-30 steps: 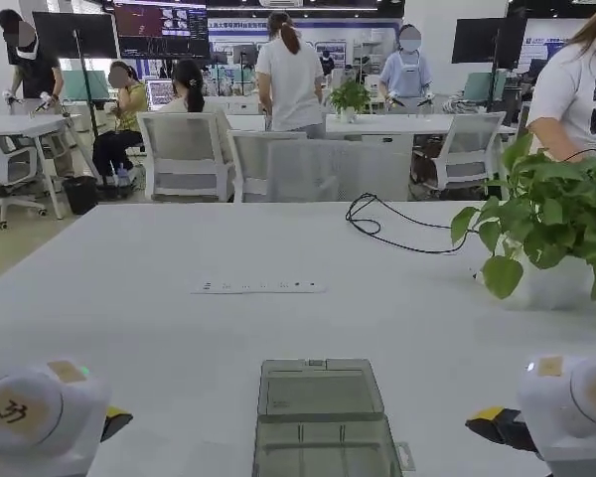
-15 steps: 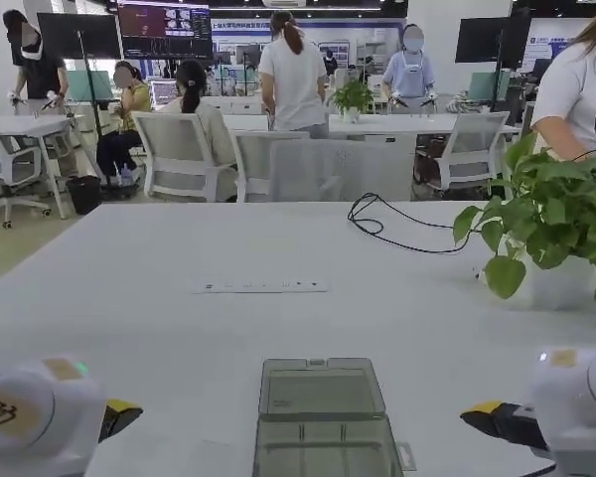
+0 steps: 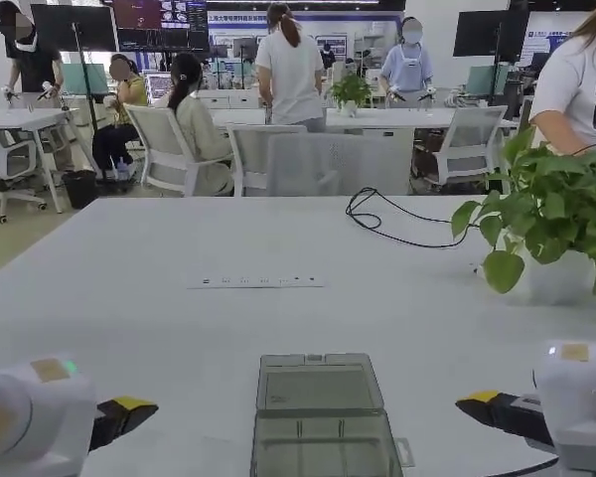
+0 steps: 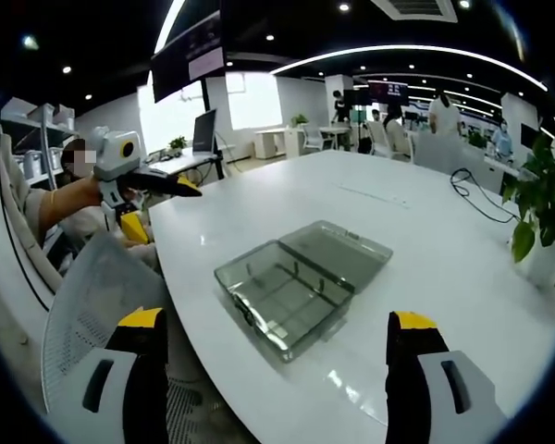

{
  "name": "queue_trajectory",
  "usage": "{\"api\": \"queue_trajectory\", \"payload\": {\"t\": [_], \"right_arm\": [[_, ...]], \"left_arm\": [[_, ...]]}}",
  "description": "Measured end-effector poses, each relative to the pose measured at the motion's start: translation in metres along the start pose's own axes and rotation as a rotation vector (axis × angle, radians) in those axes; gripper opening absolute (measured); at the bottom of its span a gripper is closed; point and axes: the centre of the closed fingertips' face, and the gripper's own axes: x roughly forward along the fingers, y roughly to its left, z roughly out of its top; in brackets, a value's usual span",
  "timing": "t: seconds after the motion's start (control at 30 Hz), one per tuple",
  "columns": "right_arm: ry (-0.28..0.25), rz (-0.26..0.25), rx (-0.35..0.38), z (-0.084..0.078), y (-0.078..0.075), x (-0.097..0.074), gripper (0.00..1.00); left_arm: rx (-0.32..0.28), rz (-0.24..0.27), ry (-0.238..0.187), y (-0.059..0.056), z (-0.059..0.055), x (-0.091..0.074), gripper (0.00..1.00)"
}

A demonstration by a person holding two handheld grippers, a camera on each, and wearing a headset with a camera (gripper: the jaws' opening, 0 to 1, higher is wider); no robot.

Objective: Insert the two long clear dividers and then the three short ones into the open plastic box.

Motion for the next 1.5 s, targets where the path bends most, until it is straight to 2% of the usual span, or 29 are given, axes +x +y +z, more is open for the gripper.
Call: {"api": "queue_trajectory", "payload": {"t": [0.23, 0.4, 0.57, 0.73, 0.97, 1.07, 1.17, 1.2, 1.43, 1.5], "right_arm": [[0.003, -0.004, 0.000, 0.002, -0.003, 0.001, 0.99], [0.006, -0.004, -0.003, 0.003, -0.003, 0.001, 0.98], [-0.004, -0.013, -0.010, 0.007, -0.004, 0.002, 0.95], [-0.004, -0.015, -0.006, 0.009, -0.004, 0.002, 0.94], [0.006, -0.021, 0.001, 0.009, -0.008, 0.006, 0.94], [0.010, -0.029, 0.003, 0.009, -0.011, 0.008, 0.94], [0.015, -0.030, 0.006, 0.009, -0.012, 0.010, 0.93], [0.017, -0.032, 0.007, 0.009, -0.013, 0.011, 0.93], [0.022, -0.043, 0.021, 0.009, -0.016, 0.016, 0.92], [0.022, -0.046, 0.026, 0.009, -0.017, 0.017, 0.92]], "left_arm": [[-0.027, -0.002, -0.037, 0.004, 0.006, -0.001, 0.83], [-0.058, 0.027, -0.075, 0.012, 0.012, -0.003, 0.67], [-0.094, 0.084, -0.081, 0.030, 0.010, -0.005, 0.54], [-0.145, 0.138, -0.056, 0.052, -0.002, -0.006, 0.46], [-0.171, 0.187, 0.025, 0.078, -0.024, -0.001, 0.42], [-0.157, 0.221, 0.082, 0.092, -0.038, 0.001, 0.41], [-0.157, 0.238, 0.120, 0.101, -0.049, 0.003, 0.41], [-0.155, 0.250, 0.147, 0.105, -0.056, 0.003, 0.40], [-0.153, 0.270, 0.255, 0.122, -0.090, 0.012, 0.40], [-0.150, 0.278, 0.276, 0.125, -0.097, 0.014, 0.40]]}}
